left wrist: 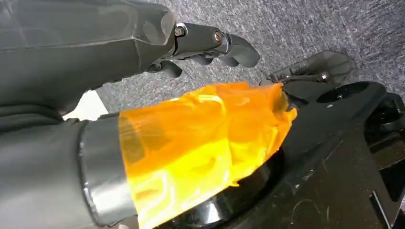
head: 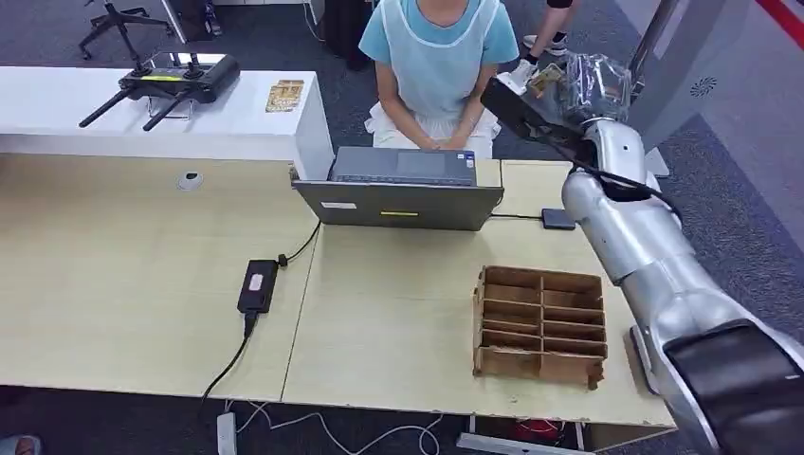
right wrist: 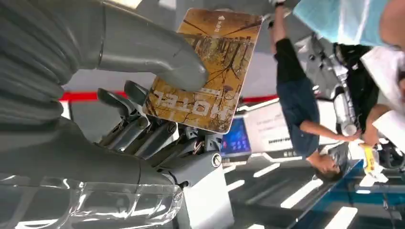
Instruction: Pass the card to the sensor for recognition and then transmit it.
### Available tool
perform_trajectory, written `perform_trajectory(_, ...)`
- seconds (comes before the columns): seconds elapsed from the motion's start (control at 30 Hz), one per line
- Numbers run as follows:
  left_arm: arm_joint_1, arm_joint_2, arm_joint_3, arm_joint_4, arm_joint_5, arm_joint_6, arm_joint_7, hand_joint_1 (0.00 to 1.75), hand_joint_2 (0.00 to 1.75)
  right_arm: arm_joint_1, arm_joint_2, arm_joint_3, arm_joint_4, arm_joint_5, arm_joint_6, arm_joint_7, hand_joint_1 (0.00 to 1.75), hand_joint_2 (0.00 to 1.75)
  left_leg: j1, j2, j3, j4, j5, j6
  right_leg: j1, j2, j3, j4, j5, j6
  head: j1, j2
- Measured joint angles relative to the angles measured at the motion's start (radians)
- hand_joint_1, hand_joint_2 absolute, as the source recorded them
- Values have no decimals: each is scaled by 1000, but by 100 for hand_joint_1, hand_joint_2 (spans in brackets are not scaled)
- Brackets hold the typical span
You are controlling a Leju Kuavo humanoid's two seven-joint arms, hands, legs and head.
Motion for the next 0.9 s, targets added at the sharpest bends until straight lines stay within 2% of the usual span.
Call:
perform_trajectory(0.33,34,4,0,0,37,0,-44,0,0,44,-91,-179,-101,-418,174,-101,175,175,0,0,-1,0,0,0,0,0,0,-1,0,0,0,0)
perform_trajectory(0.5,48,4,6,0,64,1,-71,0,0,112,-145,-274,-169,-653,248,-156,175,175,0,0,-1,0,0,1,0,0,0,-1,0,0,0,0)
perform_trajectory(0.57,49,3,10,0,77,2,-79,0,0,167,-167,-313,-209,-749,280,-180,175,175,0,-2,-1,0,-1,1,0,-2,0,-2,0,1,0,0)
perform_trajectory(0.7,65,2,27,0,101,3,-90,0,0,349,-219,-433,-317,-1022,386,-245,175,175,0,-8,-2,0,-1,1,1,-7,2,-3,-1,1,0,0)
perform_trajectory(0.9,82,3,43,2,116,6,-103,0,0,569,-294,-574,-419,-1248,545,-273,175,175,0,-7,-3,0,-3,3,0,-7,0,-3,-1,2,0,0)
